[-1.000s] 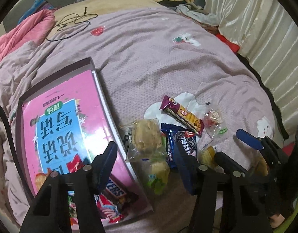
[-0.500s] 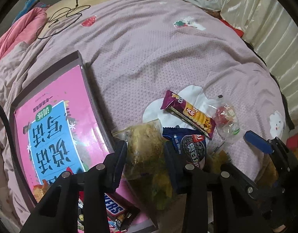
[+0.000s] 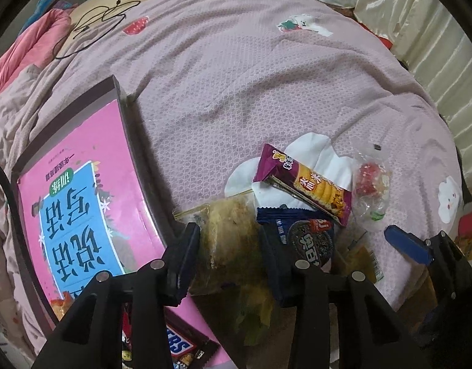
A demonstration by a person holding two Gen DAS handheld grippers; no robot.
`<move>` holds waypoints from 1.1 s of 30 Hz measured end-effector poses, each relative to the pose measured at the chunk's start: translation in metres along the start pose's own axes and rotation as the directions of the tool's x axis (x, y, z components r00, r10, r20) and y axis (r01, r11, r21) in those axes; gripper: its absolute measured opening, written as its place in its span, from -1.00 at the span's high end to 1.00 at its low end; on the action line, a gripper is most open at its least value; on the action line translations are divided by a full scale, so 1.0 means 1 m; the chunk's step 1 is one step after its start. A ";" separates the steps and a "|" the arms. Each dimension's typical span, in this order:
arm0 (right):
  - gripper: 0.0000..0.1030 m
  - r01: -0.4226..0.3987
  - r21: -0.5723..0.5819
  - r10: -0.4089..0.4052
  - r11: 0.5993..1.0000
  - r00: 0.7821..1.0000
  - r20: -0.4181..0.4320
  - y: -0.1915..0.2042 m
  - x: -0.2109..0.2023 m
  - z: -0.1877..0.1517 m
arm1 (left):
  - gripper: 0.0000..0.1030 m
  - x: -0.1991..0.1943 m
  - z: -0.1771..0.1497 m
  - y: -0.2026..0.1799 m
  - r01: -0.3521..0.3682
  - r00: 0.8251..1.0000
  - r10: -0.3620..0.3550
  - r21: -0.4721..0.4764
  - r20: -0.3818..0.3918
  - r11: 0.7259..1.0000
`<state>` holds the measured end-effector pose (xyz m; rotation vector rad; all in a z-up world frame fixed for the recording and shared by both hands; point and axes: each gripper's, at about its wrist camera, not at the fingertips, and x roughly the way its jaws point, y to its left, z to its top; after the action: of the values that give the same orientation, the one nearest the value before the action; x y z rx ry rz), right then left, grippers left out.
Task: Organize snacks
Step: 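Grasp the clear pastry bag with the left tool while the right tool grasps the wrapped cake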
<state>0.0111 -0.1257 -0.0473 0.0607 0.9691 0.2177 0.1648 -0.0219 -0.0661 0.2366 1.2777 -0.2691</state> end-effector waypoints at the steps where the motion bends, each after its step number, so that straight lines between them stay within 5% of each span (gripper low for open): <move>1: -0.47 0.004 -0.008 -0.004 1.000 1.000 -0.005 0.001 0.002 -0.001 | 0.14 0.001 0.001 0.000 -0.001 1.000 0.001 0.002 0.000 1.000; 12: -0.37 0.073 -0.094 -0.076 0.993 0.997 -0.031 0.010 0.016 -0.004 | 0.11 0.011 0.008 -0.007 -0.050 0.999 0.050 0.019 -0.015 0.999; 15: -0.18 0.077 -0.106 -0.081 0.991 0.996 -0.034 0.010 0.019 -0.004 | 0.11 0.014 0.011 -0.008 -0.055 0.998 0.056 0.016 -0.017 0.998; 17: 0.16 0.070 -0.106 -0.073 0.992 0.997 -0.028 0.009 0.018 -0.004 | 0.11 0.016 0.013 -0.010 -0.064 0.998 0.064 0.019 -0.014 0.998; 33: 0.27 -0.081 0.099 0.075 0.992 0.995 0.066 -0.039 -0.006 0.004 | 0.18 0.014 0.004 -0.001 0.026 0.999 -0.024 -0.058 0.029 0.998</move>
<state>0.0173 -0.1647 -0.0456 0.1977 0.9167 0.2370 0.1723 -0.0249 -0.0785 0.1669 1.2593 -0.2556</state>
